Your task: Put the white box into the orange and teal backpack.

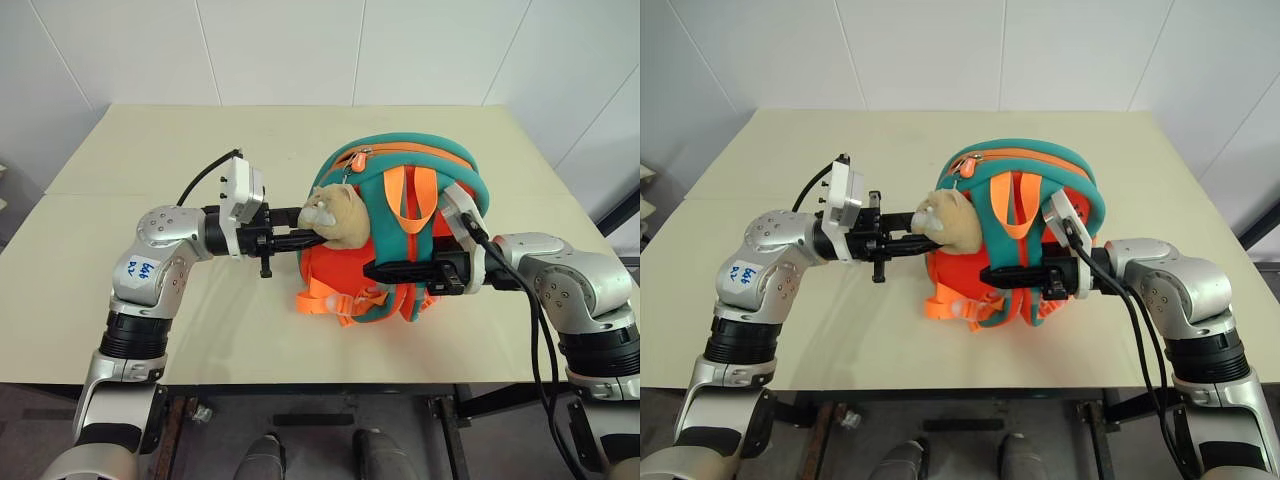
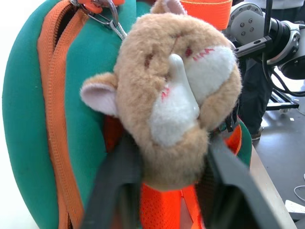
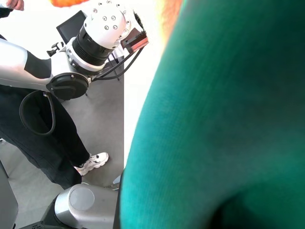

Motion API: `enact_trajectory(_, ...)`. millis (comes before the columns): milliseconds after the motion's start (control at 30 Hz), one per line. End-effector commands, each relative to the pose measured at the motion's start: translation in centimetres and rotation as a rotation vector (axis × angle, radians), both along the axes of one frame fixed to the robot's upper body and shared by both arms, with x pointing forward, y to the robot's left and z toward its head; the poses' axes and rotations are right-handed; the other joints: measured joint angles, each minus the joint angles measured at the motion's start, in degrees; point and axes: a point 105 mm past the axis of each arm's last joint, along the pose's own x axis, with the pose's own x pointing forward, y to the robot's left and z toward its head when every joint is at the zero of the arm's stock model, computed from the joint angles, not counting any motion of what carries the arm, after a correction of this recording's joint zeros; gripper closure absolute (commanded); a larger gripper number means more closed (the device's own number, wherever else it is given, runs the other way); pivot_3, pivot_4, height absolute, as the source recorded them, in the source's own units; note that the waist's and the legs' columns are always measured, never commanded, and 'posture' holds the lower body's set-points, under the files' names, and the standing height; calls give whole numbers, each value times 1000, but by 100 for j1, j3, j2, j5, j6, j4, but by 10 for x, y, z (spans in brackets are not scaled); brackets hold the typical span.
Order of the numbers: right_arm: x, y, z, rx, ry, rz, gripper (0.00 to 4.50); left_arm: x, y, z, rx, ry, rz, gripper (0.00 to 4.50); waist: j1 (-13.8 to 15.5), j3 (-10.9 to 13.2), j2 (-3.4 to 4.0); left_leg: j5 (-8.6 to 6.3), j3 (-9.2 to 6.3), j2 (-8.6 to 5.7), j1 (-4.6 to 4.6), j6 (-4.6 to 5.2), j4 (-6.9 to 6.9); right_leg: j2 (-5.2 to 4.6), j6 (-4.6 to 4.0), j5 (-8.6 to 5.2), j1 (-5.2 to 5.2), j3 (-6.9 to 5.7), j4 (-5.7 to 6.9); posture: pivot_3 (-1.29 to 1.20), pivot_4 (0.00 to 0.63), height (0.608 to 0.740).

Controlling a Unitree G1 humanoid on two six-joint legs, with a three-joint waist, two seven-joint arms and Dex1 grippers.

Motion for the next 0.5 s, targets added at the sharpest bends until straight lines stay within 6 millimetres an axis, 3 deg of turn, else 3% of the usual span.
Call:
enact_trajectory(33,-5,0,8,21,-33,11,4500,-1,13,14,2,-58,27,4032,-3,0,0,0,0,0,1,0,0,0,0,0,0,0,0,0,150,740)
enact_trajectory(167,-6,-1,7,21,-33,5,4500,16,52,22,55,-74,169,4089,-19,0,0,0,0,1,1,0,0,1,-2,1,-1,0,0,0,150,740)
enact_trajectory(333,-8,-3,5,29,-33,-22,4500,35,101,-1,137,-15,335,4089,-11,0,1,0,2,2,8,0,-16,1,-6,-1,-1,0,-2,0,150,740)
enact_trajectory(500,-12,-5,1,31,-21,-49,4500,48,111,-42,154,53,397,4089,2,0,1,0,2,2,6,0,-20,0,-5,-1,0,0,-9,0,150,740)
